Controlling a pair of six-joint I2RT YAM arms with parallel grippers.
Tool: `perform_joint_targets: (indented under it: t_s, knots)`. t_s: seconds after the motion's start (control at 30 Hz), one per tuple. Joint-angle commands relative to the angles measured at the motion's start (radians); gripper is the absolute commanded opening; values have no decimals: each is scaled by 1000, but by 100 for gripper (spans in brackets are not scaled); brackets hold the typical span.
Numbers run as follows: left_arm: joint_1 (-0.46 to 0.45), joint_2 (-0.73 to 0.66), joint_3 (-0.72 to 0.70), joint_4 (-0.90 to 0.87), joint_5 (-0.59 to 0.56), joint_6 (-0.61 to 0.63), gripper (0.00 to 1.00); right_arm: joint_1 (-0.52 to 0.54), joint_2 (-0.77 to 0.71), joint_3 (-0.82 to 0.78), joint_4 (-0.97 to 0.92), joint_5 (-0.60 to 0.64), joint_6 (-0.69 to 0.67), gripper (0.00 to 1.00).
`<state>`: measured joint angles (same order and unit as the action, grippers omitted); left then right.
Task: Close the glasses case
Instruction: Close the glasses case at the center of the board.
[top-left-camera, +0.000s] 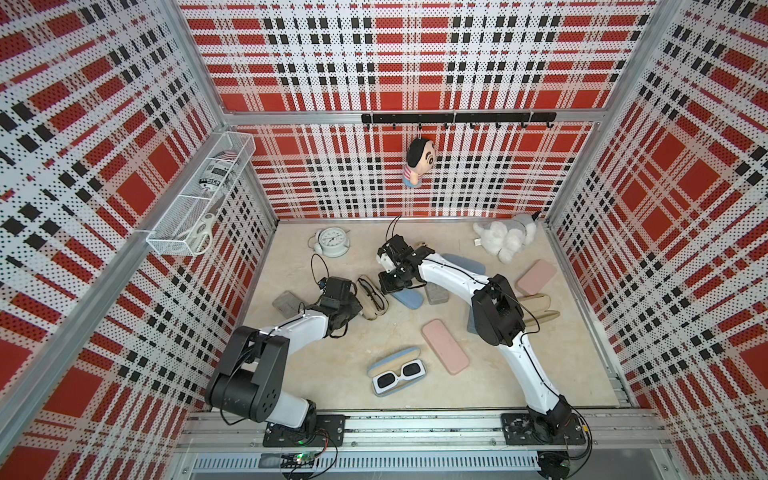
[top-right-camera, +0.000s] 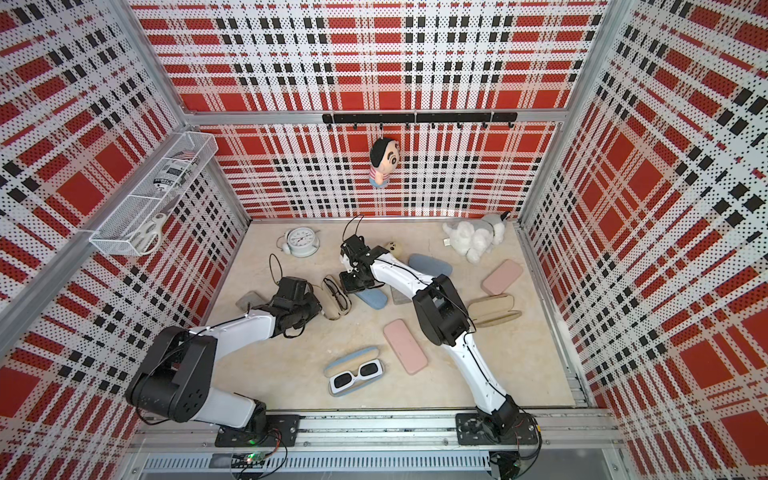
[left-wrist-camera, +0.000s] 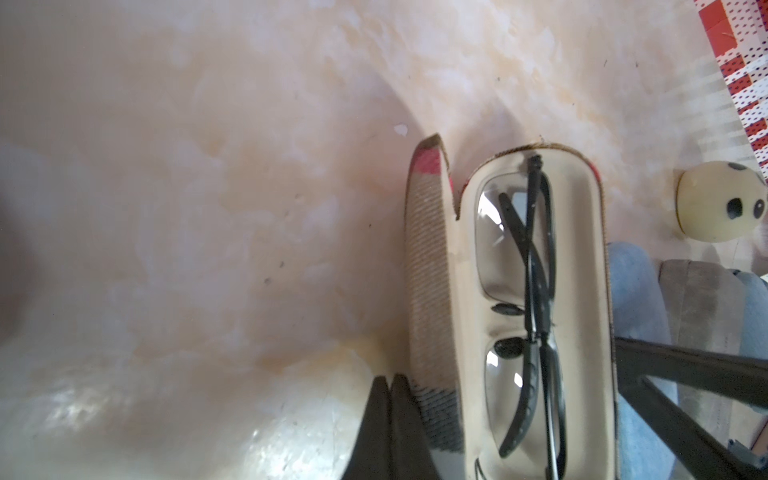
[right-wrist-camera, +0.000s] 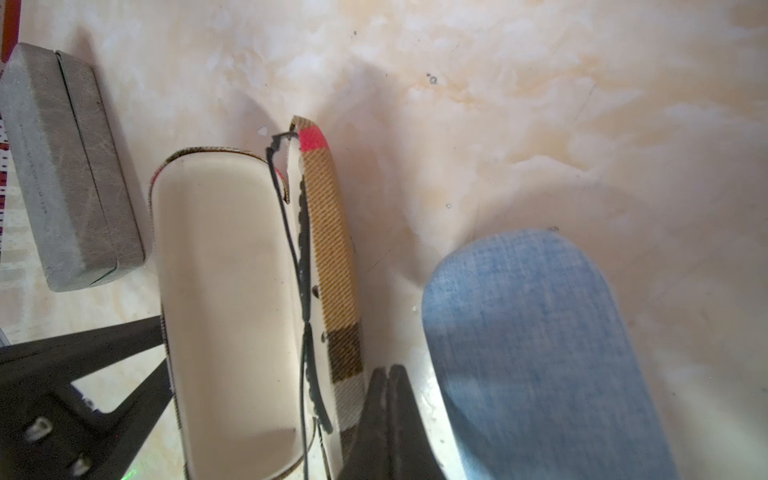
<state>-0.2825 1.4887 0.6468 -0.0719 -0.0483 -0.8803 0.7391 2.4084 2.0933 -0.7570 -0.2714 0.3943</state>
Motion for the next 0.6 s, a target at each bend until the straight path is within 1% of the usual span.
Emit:
perform_joint_targets:
  t_s: [0.0, 0.27, 0.57]
  knots:
    - [-9, 20, 25, 17, 10, 21, 0, 12, 38, 32, -22, -14, -15, 0]
    - [-18, 45, 39, 31, 18, 20, 0, 31, 55, 72, -31, -27, -13, 0]
    - [-34, 67, 71, 33, 19, 24, 0, 51, 43, 75, -34, -22, -11, 0]
